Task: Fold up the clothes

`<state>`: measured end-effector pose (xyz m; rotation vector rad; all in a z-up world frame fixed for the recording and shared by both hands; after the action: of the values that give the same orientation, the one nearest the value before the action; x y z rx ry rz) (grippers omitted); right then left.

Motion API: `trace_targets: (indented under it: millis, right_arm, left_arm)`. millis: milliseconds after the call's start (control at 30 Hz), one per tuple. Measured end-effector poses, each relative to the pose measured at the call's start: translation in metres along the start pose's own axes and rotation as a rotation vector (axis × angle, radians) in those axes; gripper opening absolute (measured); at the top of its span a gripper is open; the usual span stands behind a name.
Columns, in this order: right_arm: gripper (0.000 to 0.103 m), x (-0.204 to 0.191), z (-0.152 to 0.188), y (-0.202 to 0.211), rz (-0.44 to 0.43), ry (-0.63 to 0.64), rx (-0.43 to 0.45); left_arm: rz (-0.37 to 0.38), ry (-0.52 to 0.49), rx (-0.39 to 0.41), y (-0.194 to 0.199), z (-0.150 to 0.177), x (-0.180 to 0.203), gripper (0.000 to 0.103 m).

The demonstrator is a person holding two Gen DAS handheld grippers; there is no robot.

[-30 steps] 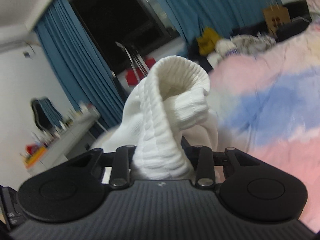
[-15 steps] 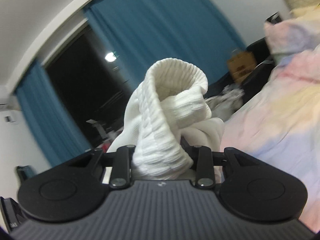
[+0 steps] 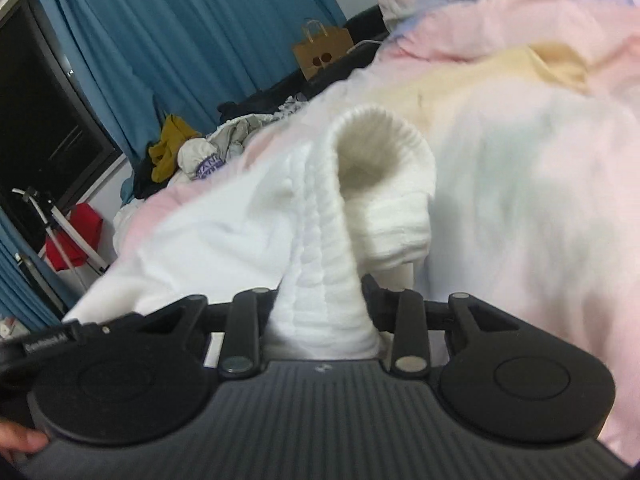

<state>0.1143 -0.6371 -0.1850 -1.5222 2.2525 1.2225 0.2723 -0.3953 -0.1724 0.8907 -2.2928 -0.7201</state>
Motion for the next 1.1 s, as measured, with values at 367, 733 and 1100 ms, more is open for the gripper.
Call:
trace_targets:
  millis: [367,733,1100]
  right_arm:
    - [0.056,-0.012,-0.005,0.073,0.063,-0.066,-0.025]
    - [0.056,-0.114,-0.002,0.216,0.038,0.247,0.071]
    - [0.056,-0.191,0.043,0.308,-0.039,0.415,0.147]
  left_arm:
    - [-0.074,-0.047,0.005,0.121,0.014,0.017,0.076]
    - [-0.091,-0.163,0.145,0.314,0.043,0.086,0.088]
    - [-0.118,-0.218,0.222,0.463,0.114,0.109,0.103]
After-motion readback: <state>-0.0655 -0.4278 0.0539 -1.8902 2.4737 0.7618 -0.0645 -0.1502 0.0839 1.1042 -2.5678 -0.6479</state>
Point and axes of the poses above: each gripper's, at about its wrist camera, not at the fingertips, and y roughly against the way its jaws point, x to its right, z to its underside, the point moved 3 cm from there along -y, roughly the way its jaws point, and after that the axes turned 5 degrees about -x, right-handed, at the moved point
